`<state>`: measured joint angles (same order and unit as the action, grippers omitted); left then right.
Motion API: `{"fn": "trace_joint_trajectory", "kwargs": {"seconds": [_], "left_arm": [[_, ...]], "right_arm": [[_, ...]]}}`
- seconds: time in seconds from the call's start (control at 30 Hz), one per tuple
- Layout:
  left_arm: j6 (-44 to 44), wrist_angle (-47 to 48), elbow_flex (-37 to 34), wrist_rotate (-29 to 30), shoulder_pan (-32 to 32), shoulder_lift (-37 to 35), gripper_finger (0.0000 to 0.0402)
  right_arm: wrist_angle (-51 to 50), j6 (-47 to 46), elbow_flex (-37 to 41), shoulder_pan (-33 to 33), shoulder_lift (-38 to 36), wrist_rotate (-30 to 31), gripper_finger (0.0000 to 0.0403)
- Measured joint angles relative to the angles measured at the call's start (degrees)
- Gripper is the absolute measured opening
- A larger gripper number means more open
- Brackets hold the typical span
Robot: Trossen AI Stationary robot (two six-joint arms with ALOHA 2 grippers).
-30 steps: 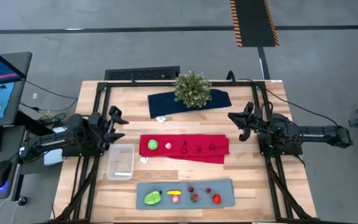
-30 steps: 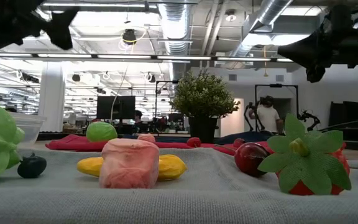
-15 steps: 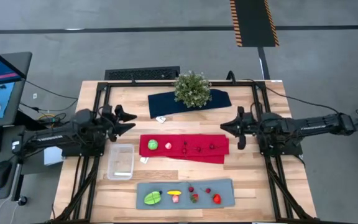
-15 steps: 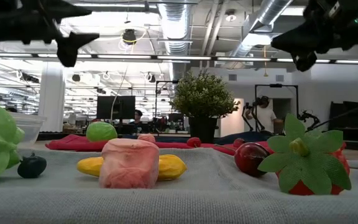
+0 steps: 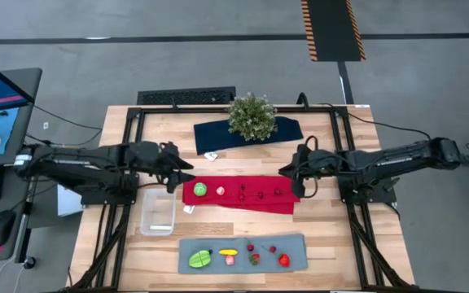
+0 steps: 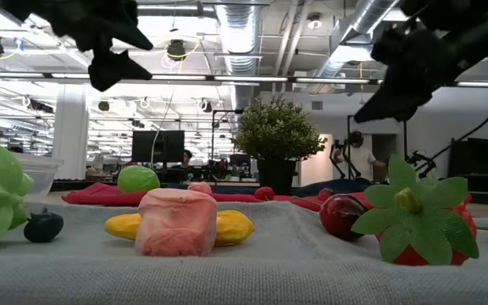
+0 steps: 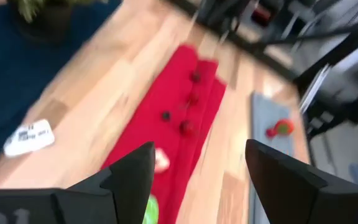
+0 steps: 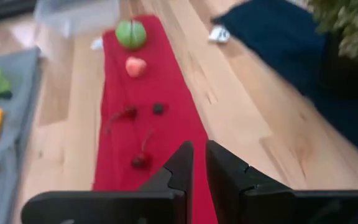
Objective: Pick and placing Produce into tupperware
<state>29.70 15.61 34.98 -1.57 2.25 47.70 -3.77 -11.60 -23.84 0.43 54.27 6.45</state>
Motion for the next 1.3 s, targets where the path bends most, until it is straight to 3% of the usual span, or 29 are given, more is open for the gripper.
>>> {"fn": "trace_joint_trajectory", "kwargs": {"seconds": [0.23, 0.33, 0.47, 0.7, 1.3], "left_arm": [[-0.22, 8.68, 8.11, 2.02, -2.7, 10.92, 0.0242], [1.39, 11.62, 8.41, 3.44, -2.38, 15.01, 0.0242], [2.07, 11.65, 8.82, 0.64, -1.84, 18.73, 0.0242], [3.93, 11.75, 8.75, 3.43, -1.58, 24.76, 0.0242], [7.46, 12.31, 8.81, 3.19, -0.94, 29.41, 0.0242]], "right_arm": [[2.83, -0.39, -0.11, 3.21, 4.62, -0.29, 0.0066], [3.36, -0.42, -0.11, 5.17, 5.06, -0.34, 0.0066], [3.38, -0.44, -0.11, 7.35, 4.94, -0.38, 0.0066], [3.28, -1.95, -0.11, 9.81, 4.86, -0.4, 0.0066], [0.81, -3.48, -0.11, 10.35, 4.92, -0.4, 0.0066]]}}
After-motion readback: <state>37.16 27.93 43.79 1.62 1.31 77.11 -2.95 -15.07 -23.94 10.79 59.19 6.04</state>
